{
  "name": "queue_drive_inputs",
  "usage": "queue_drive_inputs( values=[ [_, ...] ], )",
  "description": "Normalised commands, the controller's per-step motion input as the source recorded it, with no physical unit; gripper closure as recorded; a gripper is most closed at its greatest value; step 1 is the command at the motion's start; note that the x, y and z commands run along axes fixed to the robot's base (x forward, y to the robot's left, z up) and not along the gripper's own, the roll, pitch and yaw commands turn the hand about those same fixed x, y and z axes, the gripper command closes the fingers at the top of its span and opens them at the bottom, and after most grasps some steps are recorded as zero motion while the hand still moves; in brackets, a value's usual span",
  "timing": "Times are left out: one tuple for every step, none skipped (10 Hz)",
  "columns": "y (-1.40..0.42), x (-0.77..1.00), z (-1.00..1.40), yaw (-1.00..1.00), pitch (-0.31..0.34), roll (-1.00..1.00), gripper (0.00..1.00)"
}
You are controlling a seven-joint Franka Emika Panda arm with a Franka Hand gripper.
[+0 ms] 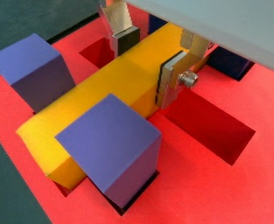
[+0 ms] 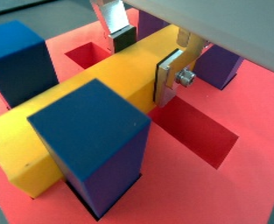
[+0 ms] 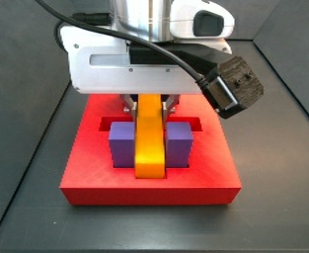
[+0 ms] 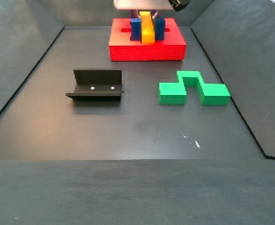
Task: Pick up the yellow object. Move up. Move to above the board. Insert the yellow object.
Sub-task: Insert the yellow object.
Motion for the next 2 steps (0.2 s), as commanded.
queue_drive_inputs(
  values=[
    [0.00,0.00,-0.36,0.00,-0.003,0.09,1.00],
    [0.00,0.00,0.00,0.00,0.000,0.00,1.00]
  ],
)
